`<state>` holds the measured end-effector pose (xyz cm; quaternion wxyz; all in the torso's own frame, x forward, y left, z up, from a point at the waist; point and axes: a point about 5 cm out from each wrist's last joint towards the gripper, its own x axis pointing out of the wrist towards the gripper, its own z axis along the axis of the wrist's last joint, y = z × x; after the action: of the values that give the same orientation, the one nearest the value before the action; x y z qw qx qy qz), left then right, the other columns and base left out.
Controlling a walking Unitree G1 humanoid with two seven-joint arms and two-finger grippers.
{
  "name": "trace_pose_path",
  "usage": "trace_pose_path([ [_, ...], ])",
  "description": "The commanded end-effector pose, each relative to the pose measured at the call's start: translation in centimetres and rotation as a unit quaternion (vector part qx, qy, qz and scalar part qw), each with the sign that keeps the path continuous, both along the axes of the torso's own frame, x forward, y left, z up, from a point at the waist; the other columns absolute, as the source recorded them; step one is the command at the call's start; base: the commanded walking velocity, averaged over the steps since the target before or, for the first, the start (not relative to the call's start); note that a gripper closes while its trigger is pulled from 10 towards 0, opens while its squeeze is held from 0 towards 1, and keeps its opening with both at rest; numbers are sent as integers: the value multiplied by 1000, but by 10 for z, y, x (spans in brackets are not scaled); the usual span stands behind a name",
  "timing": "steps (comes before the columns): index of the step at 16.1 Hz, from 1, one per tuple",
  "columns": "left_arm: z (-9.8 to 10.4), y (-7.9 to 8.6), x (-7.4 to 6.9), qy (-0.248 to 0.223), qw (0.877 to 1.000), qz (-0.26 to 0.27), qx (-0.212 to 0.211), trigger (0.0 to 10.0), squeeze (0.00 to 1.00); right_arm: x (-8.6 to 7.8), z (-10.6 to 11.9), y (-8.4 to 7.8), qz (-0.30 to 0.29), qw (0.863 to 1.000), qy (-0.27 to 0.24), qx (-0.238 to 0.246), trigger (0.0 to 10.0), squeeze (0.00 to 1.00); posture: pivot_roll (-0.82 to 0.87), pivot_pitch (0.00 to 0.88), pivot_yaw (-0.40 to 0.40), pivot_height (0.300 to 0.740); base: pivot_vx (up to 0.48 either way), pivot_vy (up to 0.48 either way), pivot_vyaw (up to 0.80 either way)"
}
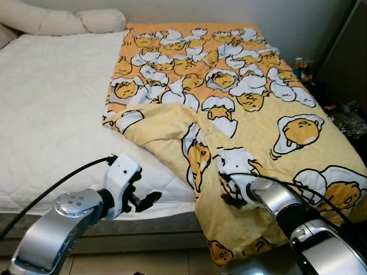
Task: Clean up the room
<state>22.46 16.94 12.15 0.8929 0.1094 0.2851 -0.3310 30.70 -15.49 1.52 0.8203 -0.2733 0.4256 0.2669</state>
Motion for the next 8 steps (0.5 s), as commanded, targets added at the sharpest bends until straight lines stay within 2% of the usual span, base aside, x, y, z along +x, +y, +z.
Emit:
trace_pose_path([
  [1, 2, 0, -4, 8, 1000, -11, -1, 10000, 0, 1, 0, 5, 11, 1000, 1, -3, 10000, 0, -88, 0, -8, 740, 0, 0, 0],
  [4, 2, 7, -8, 19, 1000, -10, 7, 10000, 0, -1, -7, 9, 17, 1000, 9, -11, 10000, 0, -82, 0, -8, 740, 0, 0, 0],
  [5, 2, 9, -10, 23, 1000, -10, 11, 10000, 0, -2, -9, 9, 17, 1000, 5, -20, 2471, 0, -78, 0, -7, 740, 0, 0, 0],
  [6, 3, 9, -10, 23, 1000, -11, 11, 10000, 0, -2, -9, 9, 17, 1000, 5, -21, 196, 0, -77, 0, -7, 740, 0, 0, 0],
  [8, 4, 9, -11, 26, 999, -16, 9, 10000, 0, -2, -10, 8, 19, 999, 5, -26, 0, 0, -78, 0, -4, 740, 0, 0, 0],
])
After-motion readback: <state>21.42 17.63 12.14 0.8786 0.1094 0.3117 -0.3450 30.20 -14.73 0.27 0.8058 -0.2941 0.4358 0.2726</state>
